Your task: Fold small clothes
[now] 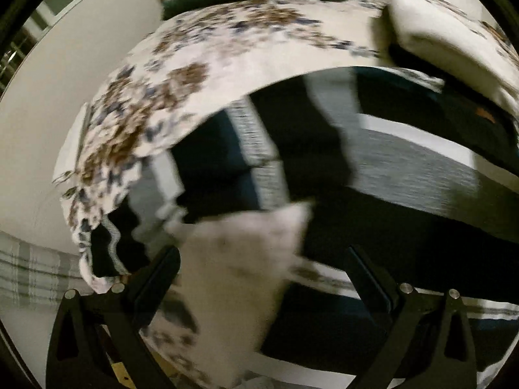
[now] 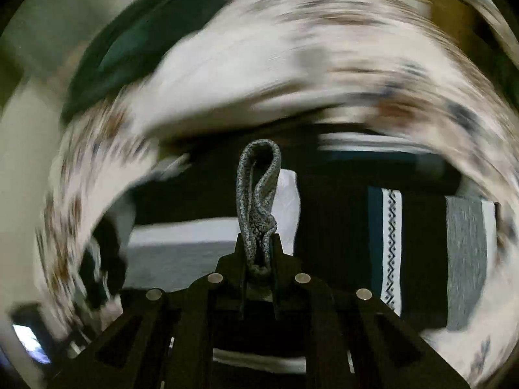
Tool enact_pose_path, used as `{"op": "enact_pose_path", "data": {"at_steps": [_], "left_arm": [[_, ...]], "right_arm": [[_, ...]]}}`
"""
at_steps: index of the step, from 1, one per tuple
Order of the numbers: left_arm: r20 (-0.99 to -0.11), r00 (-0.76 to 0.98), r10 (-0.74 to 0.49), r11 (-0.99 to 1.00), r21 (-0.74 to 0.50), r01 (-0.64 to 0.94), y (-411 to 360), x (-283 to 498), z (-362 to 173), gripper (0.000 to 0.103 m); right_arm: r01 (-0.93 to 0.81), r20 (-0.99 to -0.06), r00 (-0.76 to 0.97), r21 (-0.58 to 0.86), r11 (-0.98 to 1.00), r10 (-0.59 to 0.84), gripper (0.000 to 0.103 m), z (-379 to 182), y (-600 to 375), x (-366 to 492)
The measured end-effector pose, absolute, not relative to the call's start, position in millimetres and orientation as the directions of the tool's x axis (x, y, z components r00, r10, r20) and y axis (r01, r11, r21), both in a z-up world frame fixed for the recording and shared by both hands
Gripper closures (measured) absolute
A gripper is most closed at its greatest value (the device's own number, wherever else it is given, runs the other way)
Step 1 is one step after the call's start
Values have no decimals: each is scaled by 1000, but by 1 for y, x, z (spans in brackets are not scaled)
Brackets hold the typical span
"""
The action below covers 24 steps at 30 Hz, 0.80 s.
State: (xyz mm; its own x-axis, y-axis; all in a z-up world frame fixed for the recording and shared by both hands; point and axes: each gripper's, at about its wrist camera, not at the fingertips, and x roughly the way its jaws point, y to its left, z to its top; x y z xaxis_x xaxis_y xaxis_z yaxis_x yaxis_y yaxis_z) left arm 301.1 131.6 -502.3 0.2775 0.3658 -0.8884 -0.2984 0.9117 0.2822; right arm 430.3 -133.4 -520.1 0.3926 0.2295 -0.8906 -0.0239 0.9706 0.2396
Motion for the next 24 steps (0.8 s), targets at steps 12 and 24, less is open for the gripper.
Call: {"op": "enact_pose_path", "data": {"at_steps": [12,24], "left_arm": [[-887,242,393,873,278,-401,225,276,-515,0],[-976,177,128,778,-12,-628,336,213,-513,0]], "right_arm": [[-203,-966,223,84,976,130,90,-603,53,449],[164,-912,134,407,899,388,32,-568,-77,432]]}}
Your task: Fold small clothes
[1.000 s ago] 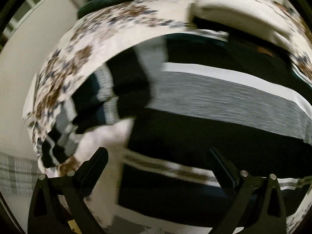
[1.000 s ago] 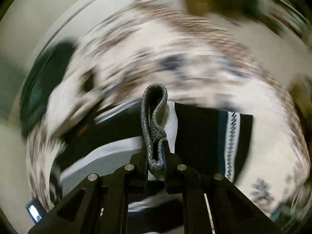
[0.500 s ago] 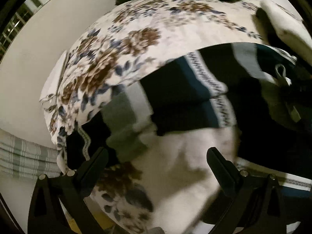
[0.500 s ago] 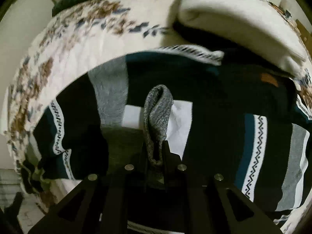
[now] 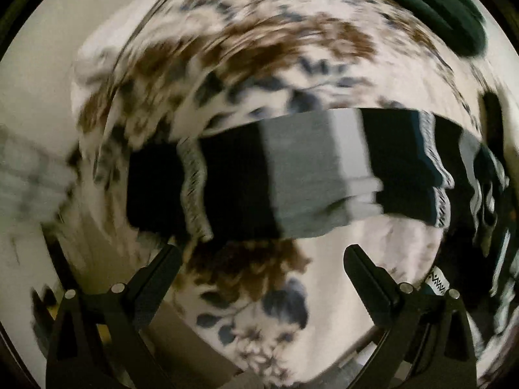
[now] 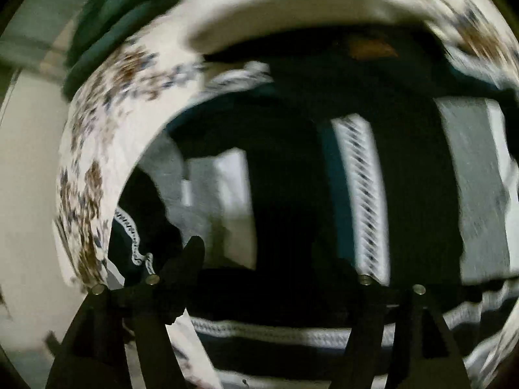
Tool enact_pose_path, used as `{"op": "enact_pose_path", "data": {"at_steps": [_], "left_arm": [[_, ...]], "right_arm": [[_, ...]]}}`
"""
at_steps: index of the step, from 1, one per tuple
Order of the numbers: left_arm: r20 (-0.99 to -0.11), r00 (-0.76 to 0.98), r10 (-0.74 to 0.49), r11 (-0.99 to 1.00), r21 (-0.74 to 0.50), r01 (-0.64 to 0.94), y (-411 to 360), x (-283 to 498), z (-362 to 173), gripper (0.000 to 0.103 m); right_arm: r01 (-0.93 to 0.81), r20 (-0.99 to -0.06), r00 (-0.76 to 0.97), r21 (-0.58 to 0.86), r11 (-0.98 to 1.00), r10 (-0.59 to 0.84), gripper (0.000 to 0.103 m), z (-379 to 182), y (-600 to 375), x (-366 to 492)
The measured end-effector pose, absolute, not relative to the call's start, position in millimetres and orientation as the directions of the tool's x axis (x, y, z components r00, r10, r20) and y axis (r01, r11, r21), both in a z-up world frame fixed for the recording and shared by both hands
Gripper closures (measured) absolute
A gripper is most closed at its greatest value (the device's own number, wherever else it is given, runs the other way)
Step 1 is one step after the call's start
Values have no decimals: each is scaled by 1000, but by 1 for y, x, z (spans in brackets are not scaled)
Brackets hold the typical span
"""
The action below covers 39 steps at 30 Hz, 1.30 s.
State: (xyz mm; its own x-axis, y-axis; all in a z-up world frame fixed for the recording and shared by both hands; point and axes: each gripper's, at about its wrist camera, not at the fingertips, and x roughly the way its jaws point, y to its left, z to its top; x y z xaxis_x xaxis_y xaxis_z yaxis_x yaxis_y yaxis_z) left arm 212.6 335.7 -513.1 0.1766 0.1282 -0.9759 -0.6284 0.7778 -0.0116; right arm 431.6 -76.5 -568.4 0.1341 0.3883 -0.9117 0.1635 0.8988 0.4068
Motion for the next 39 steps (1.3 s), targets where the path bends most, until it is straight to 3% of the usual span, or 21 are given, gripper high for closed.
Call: {"op": "enact_pose_path", "data": {"at_steps": [9,13,14,16,18,20,21,25,32,34,39], "left_arm": [[-980,197,26,458,-164,-874,429,160,-566,0],[-983,181,10,333,-168,-928,455,156,-598,6],[-984,178,7,317,-167,-934,458,156,-602,15],[-987,160,34,287,-144,-947,460,158,-607,20],[-985,143,95,309,-107,-945,457,164,-601,39],[-982,106,154,350,-46,-935,452,175,-595,83],[-978,114,177,384,-38,-922,447,181,-589,91],[-962,117,246,450,6,-893,432,193,-567,95],[-888,232,396,588,51,-808,391,227,-475,95],[-863,293,412,655,57,-753,372,242,-448,95],[-814,434,387,812,78,-578,296,294,-410,95]], "right_arm": [[286,-952,92,306,908,292,32,-588,-109,400],[328,-948,66,314,891,310,32,-595,-107,401],[329,-949,65,312,891,308,32,-596,-105,401],[322,-950,65,308,895,304,32,-596,-97,404],[309,-951,67,306,901,300,32,-596,-88,407],[300,-950,74,311,902,303,32,-594,-82,410],[297,-950,77,311,903,301,32,-593,-79,412],[275,-958,100,288,917,271,32,-586,-72,416],[220,-980,167,140,965,104,32,-570,-85,416],[226,-980,173,136,965,97,26,-569,-97,414],[318,-974,164,204,926,158,26,-571,-157,405]]}}
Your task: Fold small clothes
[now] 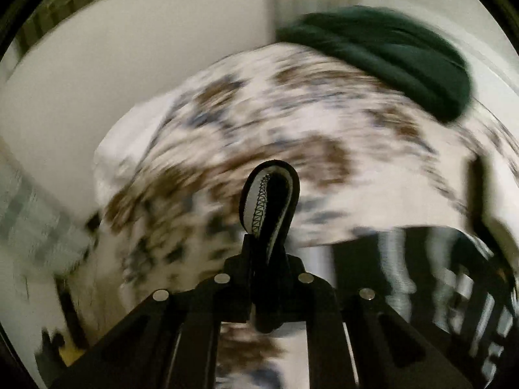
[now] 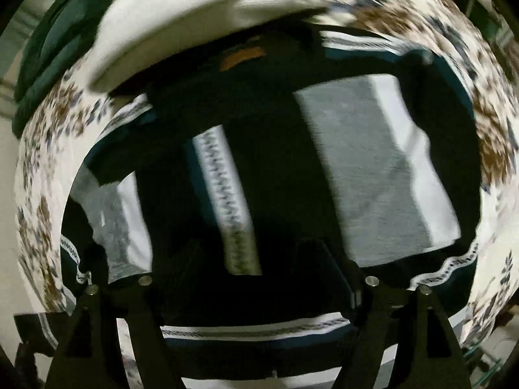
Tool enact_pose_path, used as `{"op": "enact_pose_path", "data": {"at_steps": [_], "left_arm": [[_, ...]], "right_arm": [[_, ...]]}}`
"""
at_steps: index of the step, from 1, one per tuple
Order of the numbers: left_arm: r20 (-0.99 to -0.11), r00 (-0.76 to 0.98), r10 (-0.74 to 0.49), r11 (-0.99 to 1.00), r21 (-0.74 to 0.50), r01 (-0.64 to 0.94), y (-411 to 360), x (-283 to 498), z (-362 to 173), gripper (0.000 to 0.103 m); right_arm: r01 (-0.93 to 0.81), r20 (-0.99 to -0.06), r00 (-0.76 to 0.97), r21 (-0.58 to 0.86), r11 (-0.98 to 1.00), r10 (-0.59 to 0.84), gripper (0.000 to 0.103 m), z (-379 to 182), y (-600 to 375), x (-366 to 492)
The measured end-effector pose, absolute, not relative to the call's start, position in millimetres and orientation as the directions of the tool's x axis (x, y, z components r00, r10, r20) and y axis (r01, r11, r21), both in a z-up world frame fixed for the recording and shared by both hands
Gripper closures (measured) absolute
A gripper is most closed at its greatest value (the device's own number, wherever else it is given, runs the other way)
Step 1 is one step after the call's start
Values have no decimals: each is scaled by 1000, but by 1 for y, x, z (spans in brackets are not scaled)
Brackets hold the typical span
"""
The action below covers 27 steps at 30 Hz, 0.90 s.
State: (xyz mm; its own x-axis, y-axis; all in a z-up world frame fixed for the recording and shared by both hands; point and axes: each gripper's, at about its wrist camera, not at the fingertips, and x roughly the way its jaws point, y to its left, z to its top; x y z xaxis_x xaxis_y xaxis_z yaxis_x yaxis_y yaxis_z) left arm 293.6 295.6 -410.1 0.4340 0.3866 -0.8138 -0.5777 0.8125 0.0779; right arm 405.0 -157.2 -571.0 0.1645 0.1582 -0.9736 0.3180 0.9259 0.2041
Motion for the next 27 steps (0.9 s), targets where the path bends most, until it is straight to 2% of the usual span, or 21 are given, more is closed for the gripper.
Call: {"op": "enact_pose_path", "data": {"at_steps": [4,10,15,18,19,20,21,22,23,27], "left_arm": [[-824,521,223,924,8,-383,180,341,-401,95],[-843,538,-20,993,-78,-85,-5,385,-410,95],[-849,511,-133,991,-114,68,-114,388,-417,93],[-859,493,-136,989,-90,115,-153,386,-423,91],[-858,498,-129,989,-77,124,-163,383,-423,86],[-857,502,-118,990,-60,129,-167,383,-423,68],[-857,504,-107,990,-46,131,-168,384,-422,56],[-854,510,-98,991,-38,128,-165,381,-421,30],[-851,518,-90,992,-32,120,-162,382,-420,21],[-833,551,38,999,43,-4,-106,369,-413,21]], "right_arm": [[352,-973,173,206,913,153,26,-564,-214,396],[381,-981,164,161,911,105,26,-556,-314,398],[396,-986,160,105,912,44,26,-549,-384,401],[417,-989,138,105,903,52,26,-551,-422,401],[423,-989,137,115,899,62,26,-554,-423,401],[430,-987,139,133,893,80,26,-554,-427,400],[437,-984,146,157,886,103,26,-554,-436,400],[440,-981,154,178,880,121,26,-552,-439,401],[443,-978,160,193,876,135,26,-551,-438,400],[451,-935,211,353,820,286,26,-540,-435,401]]}}
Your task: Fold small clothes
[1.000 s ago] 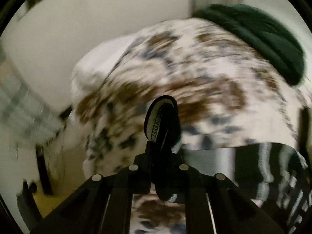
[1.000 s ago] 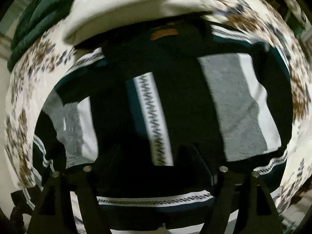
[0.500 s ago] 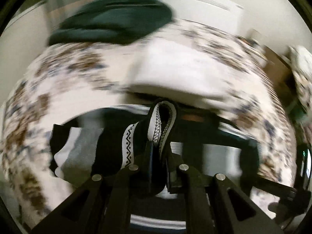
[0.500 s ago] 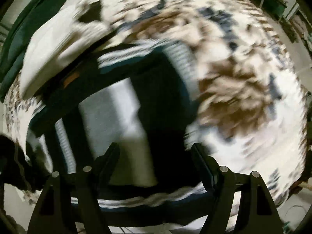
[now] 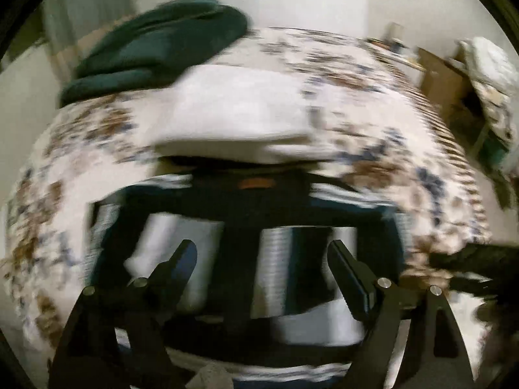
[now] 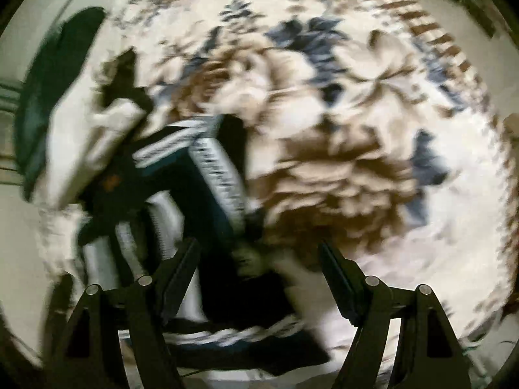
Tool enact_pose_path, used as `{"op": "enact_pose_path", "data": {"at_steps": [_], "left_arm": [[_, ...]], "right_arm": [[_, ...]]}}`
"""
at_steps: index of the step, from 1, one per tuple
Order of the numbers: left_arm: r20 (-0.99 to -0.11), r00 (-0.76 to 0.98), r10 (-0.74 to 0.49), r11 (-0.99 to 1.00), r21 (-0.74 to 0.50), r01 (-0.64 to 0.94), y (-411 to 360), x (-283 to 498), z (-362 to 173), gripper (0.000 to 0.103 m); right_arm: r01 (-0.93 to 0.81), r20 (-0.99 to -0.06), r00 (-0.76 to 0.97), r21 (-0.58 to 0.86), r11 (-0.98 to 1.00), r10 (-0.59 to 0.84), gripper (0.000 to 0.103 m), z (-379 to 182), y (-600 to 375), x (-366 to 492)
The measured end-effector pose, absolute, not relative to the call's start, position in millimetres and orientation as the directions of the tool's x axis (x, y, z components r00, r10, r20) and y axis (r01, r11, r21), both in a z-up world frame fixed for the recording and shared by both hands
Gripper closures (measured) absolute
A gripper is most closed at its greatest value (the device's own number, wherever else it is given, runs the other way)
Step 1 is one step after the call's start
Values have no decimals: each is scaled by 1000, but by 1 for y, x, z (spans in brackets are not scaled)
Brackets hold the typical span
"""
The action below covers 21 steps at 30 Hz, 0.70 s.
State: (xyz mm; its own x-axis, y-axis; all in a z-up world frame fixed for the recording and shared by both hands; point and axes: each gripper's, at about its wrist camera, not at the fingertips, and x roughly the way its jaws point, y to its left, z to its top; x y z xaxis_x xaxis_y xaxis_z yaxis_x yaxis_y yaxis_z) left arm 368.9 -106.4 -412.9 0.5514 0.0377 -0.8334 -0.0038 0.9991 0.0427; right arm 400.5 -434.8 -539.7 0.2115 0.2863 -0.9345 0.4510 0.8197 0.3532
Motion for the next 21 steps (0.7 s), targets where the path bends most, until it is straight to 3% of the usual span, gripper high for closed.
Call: {"op": "enact_pose_path", "data": {"at_steps": [6,12,14,15,16,21], "left_arm": [[-837,444,319,934,199,-297,21,335,-429,20],[-853,300,427,848,262,-461,95,306,-461,20],[-865,279,418,834,243,-496,108,301,-470,20],[-872,274,407,832,229,-506,111,299,-472,20],[-886,265,381,828,200,-524,117,297,-477,20],[-908,272,320,823,124,-555,126,301,-479,20]], "right_arm": [[318,-882,208,469,824,422,26,-536,-373,425],[202,-881,119,474,857,459,27,-570,-305,455],[156,-865,113,501,852,488,52,-581,-284,461],[143,-874,92,485,863,477,90,-588,-277,464],[144,-892,73,453,880,447,100,-592,-271,465],[194,-919,176,383,903,352,101,-551,-302,452]]}}
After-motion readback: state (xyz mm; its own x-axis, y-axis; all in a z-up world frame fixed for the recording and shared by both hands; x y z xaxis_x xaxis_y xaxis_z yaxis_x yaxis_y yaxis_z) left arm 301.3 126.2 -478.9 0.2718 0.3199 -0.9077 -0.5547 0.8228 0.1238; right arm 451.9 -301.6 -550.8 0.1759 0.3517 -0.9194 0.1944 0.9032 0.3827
